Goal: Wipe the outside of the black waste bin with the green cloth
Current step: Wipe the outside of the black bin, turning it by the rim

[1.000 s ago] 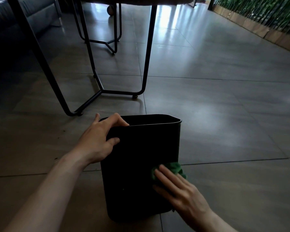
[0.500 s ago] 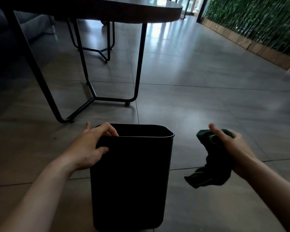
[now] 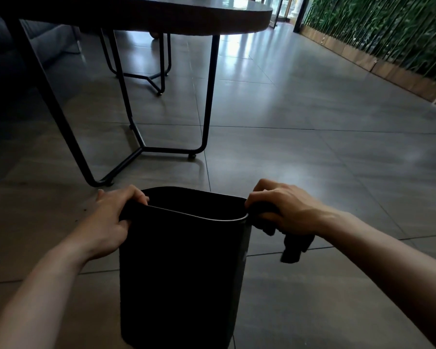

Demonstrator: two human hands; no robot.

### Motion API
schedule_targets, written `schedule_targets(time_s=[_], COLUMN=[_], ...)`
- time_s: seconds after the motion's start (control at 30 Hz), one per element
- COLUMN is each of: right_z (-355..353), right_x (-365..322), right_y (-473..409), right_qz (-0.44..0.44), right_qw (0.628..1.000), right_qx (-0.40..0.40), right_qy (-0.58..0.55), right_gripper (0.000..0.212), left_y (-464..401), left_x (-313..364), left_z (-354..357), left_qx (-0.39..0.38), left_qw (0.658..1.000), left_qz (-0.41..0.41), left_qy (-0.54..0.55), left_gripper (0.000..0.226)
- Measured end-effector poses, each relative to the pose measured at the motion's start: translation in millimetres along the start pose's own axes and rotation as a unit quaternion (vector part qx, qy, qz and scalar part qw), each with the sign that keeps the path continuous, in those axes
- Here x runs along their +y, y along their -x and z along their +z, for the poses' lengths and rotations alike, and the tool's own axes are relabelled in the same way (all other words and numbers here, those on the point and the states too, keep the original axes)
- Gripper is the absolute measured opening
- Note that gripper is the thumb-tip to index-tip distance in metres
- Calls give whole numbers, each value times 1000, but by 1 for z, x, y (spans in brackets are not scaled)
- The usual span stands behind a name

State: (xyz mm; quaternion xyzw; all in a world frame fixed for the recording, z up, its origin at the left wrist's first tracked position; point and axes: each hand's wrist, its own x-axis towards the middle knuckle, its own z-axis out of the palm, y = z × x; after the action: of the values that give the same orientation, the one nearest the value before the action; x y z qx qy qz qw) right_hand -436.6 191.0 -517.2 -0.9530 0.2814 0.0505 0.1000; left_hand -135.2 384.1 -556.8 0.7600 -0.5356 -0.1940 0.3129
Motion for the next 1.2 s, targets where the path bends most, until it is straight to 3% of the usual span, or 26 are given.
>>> schedule_targets(time_s=[0.13,0.27,0.37,0.5,0.57,0.63,0.7,0.8,0.87,0.97,1.03,1.1,1.2], right_z=[-9,-27,-34,-27,-19,-10,-3,9,28,77,109,135,167], right_x=[-21,-51,-69,-86,-88,-89,-93,-107,-120,-126,-121,-115,-105], right_y=[6,-2,-15,-29,-27,-20,-13,-22,-32,-31,-18,-3,20], right_qz=[-40,-33,-4,32,33,38,30,-29,-79,-133,-163,-224,-338], right_qw=[999,996,995,990,983,957,904,846,837,904,936,935,892], right_qx=[33,83,95,133,178,239,311,430,454,380,312,267,243], right_qy=[-11,23,42,44,-13,-159,-292,-315,-295,-144,-10,61,176], right_gripper=[16,17,18,20,25,34,35,31,37,37,52,57,39], left_y=[-4,-8,-4,-1,-4,-6,-8,-11,-12,-13,-12,-12,-12], left_x=[-3,22,44,44,37,30,25,21,19,15,12,7,5], left_z=[8,16,22,26,23,20,18,15,13,11,10,8,6], left_qx=[54,105,87,42,48,58,63,55,52,47,48,53,48], left_qw=[998,989,979,987,989,990,990,989,988,987,987,988,990], left_qz=[-11,83,137,151,138,129,127,133,139,148,148,134,116], left_qy=[-30,64,123,16,14,21,22,28,33,41,47,59,65], left_gripper=[41,35,34,47,46,43,41,37,36,35,36,35,36])
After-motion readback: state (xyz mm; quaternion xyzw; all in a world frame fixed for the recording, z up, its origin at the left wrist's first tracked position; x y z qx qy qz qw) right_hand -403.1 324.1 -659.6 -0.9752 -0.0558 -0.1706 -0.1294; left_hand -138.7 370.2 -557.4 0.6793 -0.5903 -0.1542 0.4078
